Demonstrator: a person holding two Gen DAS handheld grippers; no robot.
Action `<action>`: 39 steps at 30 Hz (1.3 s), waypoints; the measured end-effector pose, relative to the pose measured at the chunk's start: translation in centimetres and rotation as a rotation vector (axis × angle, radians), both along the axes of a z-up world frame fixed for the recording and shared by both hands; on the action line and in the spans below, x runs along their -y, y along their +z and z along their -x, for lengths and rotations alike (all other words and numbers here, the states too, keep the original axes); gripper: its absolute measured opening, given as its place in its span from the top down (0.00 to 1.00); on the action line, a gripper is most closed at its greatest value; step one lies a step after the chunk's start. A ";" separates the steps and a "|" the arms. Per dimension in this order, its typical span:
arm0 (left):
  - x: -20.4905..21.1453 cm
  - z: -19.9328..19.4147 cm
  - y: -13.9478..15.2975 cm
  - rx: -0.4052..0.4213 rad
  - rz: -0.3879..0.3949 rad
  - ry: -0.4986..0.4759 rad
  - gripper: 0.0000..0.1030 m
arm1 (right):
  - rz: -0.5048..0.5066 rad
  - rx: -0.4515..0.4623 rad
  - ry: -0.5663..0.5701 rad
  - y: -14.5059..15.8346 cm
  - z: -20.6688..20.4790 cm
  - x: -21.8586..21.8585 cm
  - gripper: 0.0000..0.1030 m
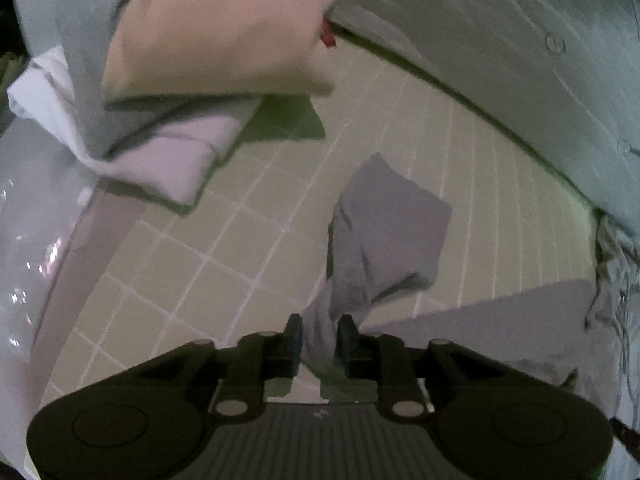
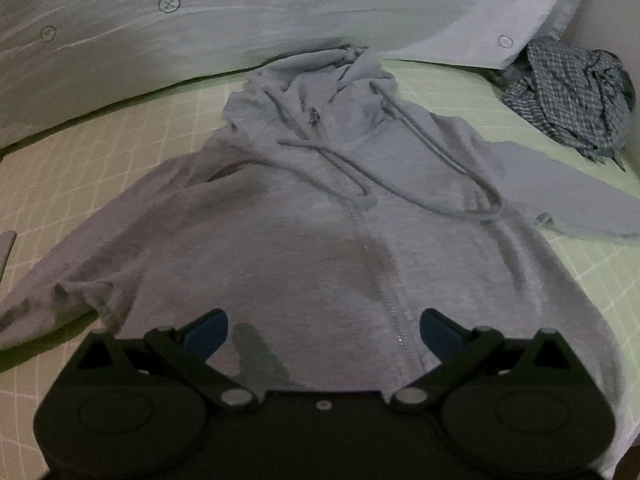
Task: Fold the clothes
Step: 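Grasp the sleeve cuff with the left gripper and lift it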
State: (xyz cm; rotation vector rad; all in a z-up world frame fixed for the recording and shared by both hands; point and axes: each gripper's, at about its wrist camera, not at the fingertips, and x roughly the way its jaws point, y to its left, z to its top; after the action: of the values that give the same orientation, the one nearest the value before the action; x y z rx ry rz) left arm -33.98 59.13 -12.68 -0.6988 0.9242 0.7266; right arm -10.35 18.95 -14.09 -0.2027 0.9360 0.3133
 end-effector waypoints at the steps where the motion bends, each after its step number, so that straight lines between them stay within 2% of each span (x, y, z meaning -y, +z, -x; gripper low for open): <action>1: -0.2 -0.2 0.4 0.004 -0.020 0.012 0.69 | -0.002 0.002 0.002 0.0 0.0 0.0 0.00; 3: -0.8 -1.0 1.4 0.021 -0.073 0.020 0.61 | -0.005 0.007 -0.004 0.1 -0.2 0.1 0.00; 5: -1.7 -2.0 1.8 0.041 -0.088 0.009 0.49 | -0.009 0.009 -0.018 0.1 -0.4 0.3 0.00; 7: -2.5 -3.5 1.7 0.051 -0.084 -0.015 0.45 | -0.014 0.008 -0.032 0.1 -0.6 0.6 0.00; 10: -3.1 -5.4 0.6 0.011 -0.060 -0.059 0.31 | -0.013 0.000 -0.048 -0.2 -0.7 1.0 0.00; 13: -3.0 -6.7 -0.6 -0.059 -0.051 -0.073 0.31 | -0.013 -0.013 -0.067 -0.5 -0.8 1.4 0.00; 15: -3.0 -6.9 -1.4 -0.077 -0.041 -0.076 0.31 | -0.015 -0.018 -0.076 -0.7 -0.9 1.6 0.00; 16: -2.8 -6.8 -1.7 -0.085 -0.038 -0.084 0.34 | -0.014 -0.020 -0.079 -0.7 -0.9 1.6 0.00; 18: -2.5 -7.0 -1.9 -0.097 -0.044 -0.108 0.52 | -0.014 -0.021 -0.086 -0.8 -1.0 1.6 0.00; 20: -2.3 -7.6 -1.8 -0.106 -0.059 -0.139 0.85 | -0.013 -0.018 -0.092 -0.7 -1.1 1.7 0.00; 21: -2.2 -7.8 -1.8 -0.109 -0.067 -0.154 0.91 | -0.013 -0.016 -0.095 -0.7 -1.1 1.7 0.00; 26: -1.9 -8.6 0.8 0.008 -0.119 -0.151 0.95 | -0.021 -0.003 -0.092 -0.4 -1.4 1.8 0.00; 28: -1.4 -8.3 3.3 0.097 -0.187 -0.137 0.95 | -0.026 0.005 -0.085 -0.2 -1.3 1.8 0.00; 31: 0.1 -5.6 7.9 0.235 -0.333 -0.085 0.95 | -0.032 0.010 -0.084 -0.1 -1.2 1.8 0.00; 33: 1.0 -2.9 9.7 0.266 -0.424 -0.010 0.95 | -0.036 0.008 -0.080 -0.2 -1.1 1.8 0.00; 35: 1.2 -0.3 9.7 0.228 -0.459 0.072 0.94 | -0.036 0.006 -0.072 -0.3 -1.0 1.6 0.00; 36: 1.3 1.2 8.8 0.179 -0.454 0.116 0.94 | -0.033 0.006 -0.066 -0.4 -0.9 1.5 0.00; 37: 1.3 2.4 7.6 0.136 -0.425 0.152 0.94 | -0.031 0.003 -0.060 -0.6 -0.7 1.3 0.00; 39: 1.0 5.0 4.5 0.047 -0.287 0.222 0.93 | -0.026 -0.005 -0.047 -0.8 -0.5 1.1 0.00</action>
State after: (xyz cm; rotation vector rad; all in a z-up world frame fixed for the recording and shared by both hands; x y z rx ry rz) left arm -39.00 58.09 -8.23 -0.5655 0.6870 1.0124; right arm -9.86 17.89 -14.94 -0.1563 0.9397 0.2829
